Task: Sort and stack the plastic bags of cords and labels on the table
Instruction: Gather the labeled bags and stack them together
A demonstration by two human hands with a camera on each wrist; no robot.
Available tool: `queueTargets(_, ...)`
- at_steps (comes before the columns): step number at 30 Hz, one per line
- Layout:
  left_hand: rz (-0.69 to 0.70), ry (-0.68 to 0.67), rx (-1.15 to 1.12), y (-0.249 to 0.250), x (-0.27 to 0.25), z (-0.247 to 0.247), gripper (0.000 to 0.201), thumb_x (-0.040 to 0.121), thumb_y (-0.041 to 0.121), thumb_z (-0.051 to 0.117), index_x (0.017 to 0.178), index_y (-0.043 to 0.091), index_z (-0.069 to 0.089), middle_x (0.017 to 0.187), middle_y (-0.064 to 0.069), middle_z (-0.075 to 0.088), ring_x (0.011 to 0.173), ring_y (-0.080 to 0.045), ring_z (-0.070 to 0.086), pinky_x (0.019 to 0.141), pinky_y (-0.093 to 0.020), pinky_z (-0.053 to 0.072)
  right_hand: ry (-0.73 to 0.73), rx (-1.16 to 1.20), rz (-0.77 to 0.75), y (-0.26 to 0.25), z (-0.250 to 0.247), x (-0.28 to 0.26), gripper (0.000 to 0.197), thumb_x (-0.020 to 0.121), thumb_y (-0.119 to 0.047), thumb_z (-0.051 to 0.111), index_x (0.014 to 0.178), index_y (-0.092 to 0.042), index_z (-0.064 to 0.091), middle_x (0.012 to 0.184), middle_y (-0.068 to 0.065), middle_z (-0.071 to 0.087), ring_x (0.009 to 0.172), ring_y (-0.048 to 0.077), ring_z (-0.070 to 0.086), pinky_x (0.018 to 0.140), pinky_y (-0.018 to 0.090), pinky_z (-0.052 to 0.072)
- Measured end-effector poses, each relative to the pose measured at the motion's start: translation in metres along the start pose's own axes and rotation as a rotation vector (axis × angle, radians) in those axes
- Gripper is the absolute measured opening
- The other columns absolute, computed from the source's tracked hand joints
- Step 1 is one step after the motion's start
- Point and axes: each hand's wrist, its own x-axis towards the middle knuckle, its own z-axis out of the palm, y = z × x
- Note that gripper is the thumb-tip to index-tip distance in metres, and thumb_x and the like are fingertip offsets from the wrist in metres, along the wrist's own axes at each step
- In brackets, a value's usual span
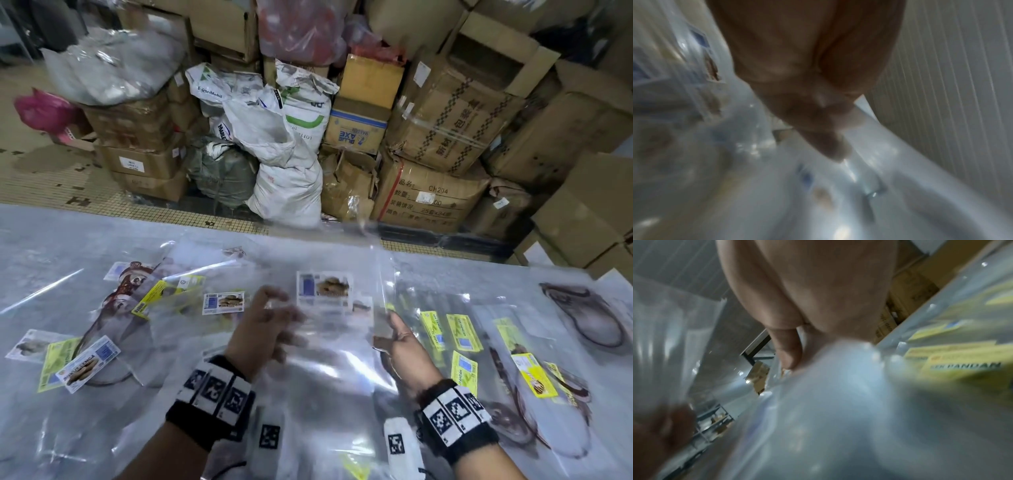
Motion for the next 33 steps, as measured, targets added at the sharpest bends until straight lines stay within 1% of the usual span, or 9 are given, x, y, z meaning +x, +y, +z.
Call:
queueTargets(4, 0.036, 0.223, 0.298, -0.046, 0.015, -0.003, 0.017, 0.084, 0.035, 0.058, 0.08, 0.023, 0.046, 0.074, -0.007, 0.054, 0.06, -0.023, 0.052, 0.054, -0.035, 0.044, -0.028, 0.074, 0.059, -0.006, 0.016, -0.001, 0.067, 0.09, 0.011, 0.05, 0.15, -0.016, 0.037, 0.145, 0.009, 0.052, 0.122, 0.019, 0.057, 0.102, 0.032, 0.042)
queueTargets(7, 0.031, 0.197, 0.263, -0.053, 0.016, -0.003, 0.015, 0.086, 0.035, 0.054, 0.091, 0.025, 0.045, 0.074, -0.009, 0.053, 0.065, -0.024, 0.05, 0.062, -0.042, 0.041, -0.074, 0.105, 0.073, -0.014, 0.028, -0.009, 0.052, 0.091, 0.013, 0.043, 0.131, -0.02, 0.052, 0.128, 0.001, 0.063, 0.118, 0.019, 0.057, 0.092, 0.031, 0.045)
queueTargets(10, 0.005, 0.211, 0.165, -0.055, 0.012, -0.003, 0.025, 0.096, 0.011, 0.052, 0.096, 0.035, 0.043, 0.056, -0.001, 0.05, 0.047, -0.019, 0.042, 0.051, -0.034, 0.035, -0.094, 0.098, 0.076, -0.018, 0.041, -0.017, 0.037, 0.1, -0.001, 0.042, 0.116, -0.031, 0.056, 0.127, -0.009, 0.059, 0.113, 0.011, 0.053, 0.108, 0.04, 0.034)
queueTargets(15, 0.039, 0.361, 0.261, -0.057, 0.005, -0.01, 0.035, 0.095, 0.02, 0.059, 0.128, 0.027, 0.046, 0.112, -0.009, 0.065, 0.091, -0.02, 0.06, 0.08, -0.028, 0.049, -0.102, 0.185, 0.136, -0.01, 0.057, -0.007, 0.071, 0.097, -0.062, 0.033, 0.157, -0.027, 0.015, 0.164, -0.005, 0.013, 0.153, 0.021, 0.008, 0.121, 0.046, 0.008)
queueTargets(19, -0.156, 0.299, 0.14, -0.054, 0.005, -0.018, 0.053, 0.089, 0.037, 0.065, 0.132, 0.008, 0.053, 0.127, -0.011, 0.061, 0.106, -0.024, 0.06, 0.093, -0.032, 0.046, -0.08, 0.059, 0.026, -0.003, 0.068, 0.004, 0.036, 0.098, -0.03, 0.059, 0.126, -0.006, 0.058, 0.133, 0.01, 0.062, 0.127, 0.019, 0.054, 0.114, 0.038, 0.036)
queueTargets(22, -0.184, 0.164, -0.17, -0.054, 0.0, -0.024, 0.067, 0.073, 0.023, 0.076, 0.133, 0.022, 0.047, 0.121, -0.014, 0.06, 0.094, -0.026, 0.061, 0.078, -0.038, 0.051, -0.074, -0.049, -0.006, -0.003, 0.072, 0.008, 0.01, 0.09, -0.016, 0.069, 0.094, -0.016, 0.059, 0.087, -0.001, 0.068, 0.08, 0.007, 0.065, 0.074, 0.02, 0.048)
queueTargets(26, -0.017, 0.148, -0.177, -0.064, -0.001, -0.038, 0.085, 0.057, 0.018, 0.082, 0.13, 0.046, 0.047, 0.139, -0.014, 0.051, 0.091, -0.048, 0.058, 0.079, -0.064, 0.045, -0.249, 0.017, -0.001, -0.009, 0.066, 0.012, 0.048, 0.09, -0.022, 0.071, 0.132, -0.033, 0.051, 0.138, 0.001, 0.052, 0.096, -0.004, 0.061, 0.085, 0.019, 0.047)
queueTargets(29, -0.001, 0.093, -0.446, -0.05, -0.003, -0.039, 0.079, 0.066, 0.002, 0.077, 0.132, 0.034, 0.047, 0.105, -0.016, 0.071, 0.081, -0.032, 0.065, 0.077, -0.043, 0.051, -0.267, 0.063, -0.005, -0.003, 0.059, 0.024, 0.097, 0.08, -0.027, 0.081, 0.156, -0.033, 0.022, 0.162, -0.001, 0.024, 0.135, 0.012, 0.047, 0.117, 0.037, 0.032)
queueTargets(33, -0.025, 0.305, -0.039, -0.049, 0.011, -0.062, 0.022, 0.091, 0.011, 0.065, 0.109, 0.025, 0.063, 0.073, -0.001, 0.065, 0.066, -0.02, 0.055, 0.054, -0.024, 0.047, -0.168, 0.117, 0.071, 0.015, 0.057, 0.045, 0.055, 0.088, -0.002, 0.067, 0.133, -0.03, 0.054, 0.145, -0.002, 0.053, 0.124, 0.023, 0.06, 0.112, 0.044, 0.041)
